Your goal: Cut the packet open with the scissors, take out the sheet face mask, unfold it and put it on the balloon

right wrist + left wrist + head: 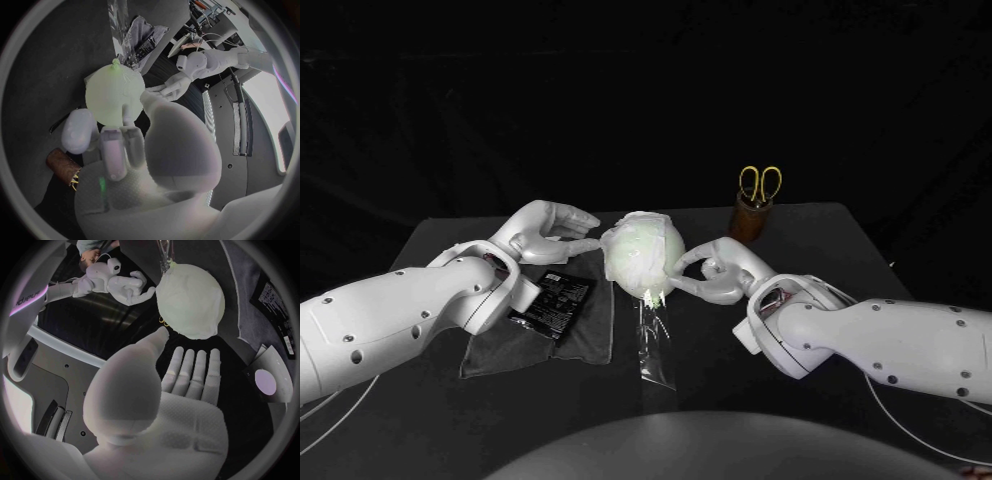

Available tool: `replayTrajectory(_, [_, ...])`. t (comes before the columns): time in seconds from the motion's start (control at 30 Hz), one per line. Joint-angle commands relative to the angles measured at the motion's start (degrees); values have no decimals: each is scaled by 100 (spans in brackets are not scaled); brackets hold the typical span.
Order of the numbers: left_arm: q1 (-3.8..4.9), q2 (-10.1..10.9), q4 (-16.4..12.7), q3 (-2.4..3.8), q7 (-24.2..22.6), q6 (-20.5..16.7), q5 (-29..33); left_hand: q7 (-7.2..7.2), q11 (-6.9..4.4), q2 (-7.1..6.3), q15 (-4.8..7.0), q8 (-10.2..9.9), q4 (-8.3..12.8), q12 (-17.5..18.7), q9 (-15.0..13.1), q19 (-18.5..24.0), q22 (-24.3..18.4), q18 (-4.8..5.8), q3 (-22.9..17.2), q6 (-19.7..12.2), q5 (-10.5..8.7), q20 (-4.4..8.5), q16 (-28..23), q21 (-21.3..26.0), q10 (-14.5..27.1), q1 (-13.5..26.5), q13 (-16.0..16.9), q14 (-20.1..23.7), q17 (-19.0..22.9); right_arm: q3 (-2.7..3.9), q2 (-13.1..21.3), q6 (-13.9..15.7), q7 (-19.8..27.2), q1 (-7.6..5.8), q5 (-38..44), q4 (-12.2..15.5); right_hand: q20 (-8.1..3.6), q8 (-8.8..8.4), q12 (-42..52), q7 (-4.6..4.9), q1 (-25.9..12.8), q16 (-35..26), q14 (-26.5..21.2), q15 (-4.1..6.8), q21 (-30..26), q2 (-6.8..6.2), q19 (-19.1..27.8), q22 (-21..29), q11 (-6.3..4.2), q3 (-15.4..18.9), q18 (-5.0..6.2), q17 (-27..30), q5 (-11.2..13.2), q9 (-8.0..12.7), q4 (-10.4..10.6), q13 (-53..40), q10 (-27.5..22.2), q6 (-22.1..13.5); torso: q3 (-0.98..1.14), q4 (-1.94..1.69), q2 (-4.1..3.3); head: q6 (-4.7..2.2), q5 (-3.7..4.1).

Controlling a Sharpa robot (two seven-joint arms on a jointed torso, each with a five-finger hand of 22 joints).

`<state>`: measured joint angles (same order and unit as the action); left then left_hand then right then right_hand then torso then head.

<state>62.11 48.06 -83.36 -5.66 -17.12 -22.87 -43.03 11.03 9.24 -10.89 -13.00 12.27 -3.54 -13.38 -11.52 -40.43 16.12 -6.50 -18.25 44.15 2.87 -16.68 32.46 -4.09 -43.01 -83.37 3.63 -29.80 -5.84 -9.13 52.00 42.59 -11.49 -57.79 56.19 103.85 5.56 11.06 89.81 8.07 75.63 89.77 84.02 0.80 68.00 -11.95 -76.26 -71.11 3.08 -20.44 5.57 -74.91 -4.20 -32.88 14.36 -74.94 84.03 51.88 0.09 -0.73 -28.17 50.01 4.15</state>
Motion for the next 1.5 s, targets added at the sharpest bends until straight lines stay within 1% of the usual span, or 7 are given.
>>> replayTrajectory(0.03, [-12, -51, 58, 5, 125, -287, -704, -79, -79, -15, -132, -195, -112, 197, 117, 139, -87, 179, 489, -493, 0, 0, -549, 64, 226, -207, -12, 450, 156, 3, -19, -107, 195, -4, -188, 20, 1, -38, 19, 15, 88, 23, 598, -36, 34, 37, -60, -16, 32, 31, -25, -1509, -33, -5, -32, -1506, 597, -10, 7, 9, -2, -1, -25])
replayTrajectory(0.07, [-16, -70, 83, 5, 144, -300, -756, -114, -111, 124, -181, -249, -536, 330, 147, 262, -204, 269, 1026, -632, 18, 20, -1041, 26, 280, -643, 21, 722, 253, 3, -23, -82, 226, -4, -187, 26, 2, -41, 19, 16, 100, 23, 598, -37, 43, 44, -65, -25, 33, 32, -27, -1509, -37, -5, -39, -1506, 597, -7, 8, 14, -3, -1, -27])
replayTrajectory(0.13, [-21, -102, 118, 4, 176, -302, -837, -138, -117, -36, -106, -310, -1034, 465, 179, 425, -333, 281, 1207, -792, -2, 14, -1397, 46, 387, -971, 6, 915, 282, 3, -31, -44, 268, -5, -176, 33, 3, -45, 19, 17, 112, 23, 598, -38, 44, 52, -66, -27, 34, 34, -27, -1509, -40, -4, -47, -1506, 597, -5, 10, 16, -4, -1, -24])
replayTrajectory(0.23, [-26, -161, 160, 3, 252, -244, -984, -179, -206, -245, -71, -448, -1342, 737, 269, 798, -503, 308, 1484, -1192, -2, -12, -1840, 88, 1061, -1194, -56, 1330, 337, 3, -46, 3, 316, -5, -159, 39, 7, -61, 19, 22, 162, 23, 598, -42, 43, 84, -64, -30, 38, 37, -26, -1509, -52, -2, -79, -1506, 597, 2, 11, 16, -2, -1, -28])
replayTrajectory(0.6, [-30, -359, 288, 3, 460, -38, -1268, -190, -243, -240, 19, -411, -1347, 980, 229, 1083, -656, 312, 1556, -1111, 4, -18, -2072, 94, 1654, -1282, -100, 1478, 338, 3, -79, 75, 289, -5, -55, -8, 10, -80, 19, 29, 203, 23, 598, -47, 25, 114, -52, -20, 44, 37, -22, -1509, -59, 3, -107, -1506, 597, 0, 10, 6, 0, -1, 19])
replayTrajectory(0.87, [-30, -504, 438, 10, 524, 69, -1303, -87, -126, -129, 44, -318, -1335, 1025, 156, 1059, -702, 308, 1245, -873, -2, -17, -2150, 74, 1485, -1355, -88, 1456, 330, 3, -111, 23, 162, -5, 10, -93, 34, -194, 19, 75, 300, 23, 598, -78, -71, 194, 18, 42, 83, 31, -2, -1509, -67, 51, -185, -1506, 597, -85, 4, 10, -3, -1, 42])
replayTrajectory(1.5, [-28, -766, 710, 14, 644, 344, -1390, -21, -23, 25, 159, -173, -1306, 1016, 48, 1038, -763, 301, 1054, -506, -7, -13, -2178, 68, 1057, -1369, -63, 1323, 305, 0, -240, -273, 34, 3, 143, -226, 49, -214, 19, 71, 424, 23, 598, -87, -65, 305, 20, 19, 85, -46, 0, -1509, -80, 91, -293, -1506, 597, 20, 8, 7, 3, -1, 60])
